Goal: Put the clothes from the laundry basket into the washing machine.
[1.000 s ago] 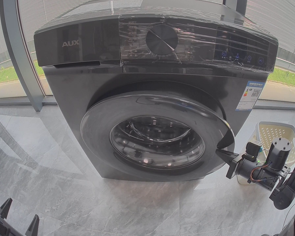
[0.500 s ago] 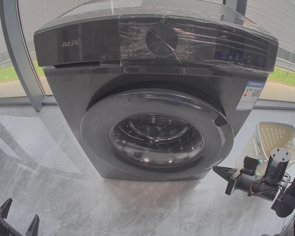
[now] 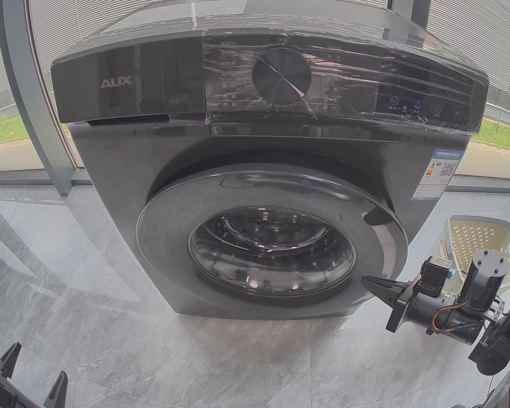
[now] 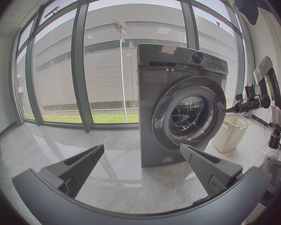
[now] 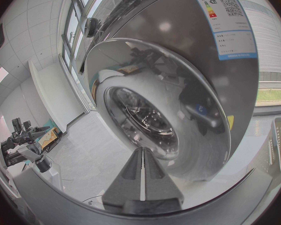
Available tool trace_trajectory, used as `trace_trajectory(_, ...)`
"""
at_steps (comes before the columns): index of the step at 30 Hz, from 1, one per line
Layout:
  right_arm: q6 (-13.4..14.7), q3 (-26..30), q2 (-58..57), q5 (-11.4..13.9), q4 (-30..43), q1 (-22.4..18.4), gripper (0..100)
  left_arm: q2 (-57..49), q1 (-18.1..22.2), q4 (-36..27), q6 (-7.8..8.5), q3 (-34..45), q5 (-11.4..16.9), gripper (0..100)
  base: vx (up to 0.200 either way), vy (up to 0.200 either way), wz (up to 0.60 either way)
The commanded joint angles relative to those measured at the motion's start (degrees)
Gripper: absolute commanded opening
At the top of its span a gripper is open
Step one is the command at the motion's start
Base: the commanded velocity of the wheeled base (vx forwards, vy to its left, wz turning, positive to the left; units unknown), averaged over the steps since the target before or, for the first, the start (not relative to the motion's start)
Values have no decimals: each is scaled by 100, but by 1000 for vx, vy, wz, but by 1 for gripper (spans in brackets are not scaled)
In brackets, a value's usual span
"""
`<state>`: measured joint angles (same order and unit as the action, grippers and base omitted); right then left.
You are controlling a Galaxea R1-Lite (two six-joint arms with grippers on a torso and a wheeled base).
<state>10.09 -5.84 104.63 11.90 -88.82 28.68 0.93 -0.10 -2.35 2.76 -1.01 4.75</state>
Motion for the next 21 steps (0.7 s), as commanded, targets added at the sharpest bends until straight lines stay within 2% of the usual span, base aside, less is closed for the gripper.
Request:
trace_trajectory(1,10,-172,-39,-21,-4,-38,0,-93,1,-2,6,101,8,100,200,0,0)
trace_trajectory(4,19,-400,-22,-118,-4,-91,0,-93,1,-2,6,101,-1,100,0,0,0)
trace_trajectory(7,63,-708,13,-557,5,-197,0,-93,1,-2,6,101,-1,100,0,0,0)
trace_trajectory(9,72,-787,22,-706,14,-232,0,-93,1,-2,6,101,-1,100,0,0,0)
trace_trajectory(21,63,-761,22,-733,14,-232,0,-93,1,-2,6,101,8,100,0,0,0)
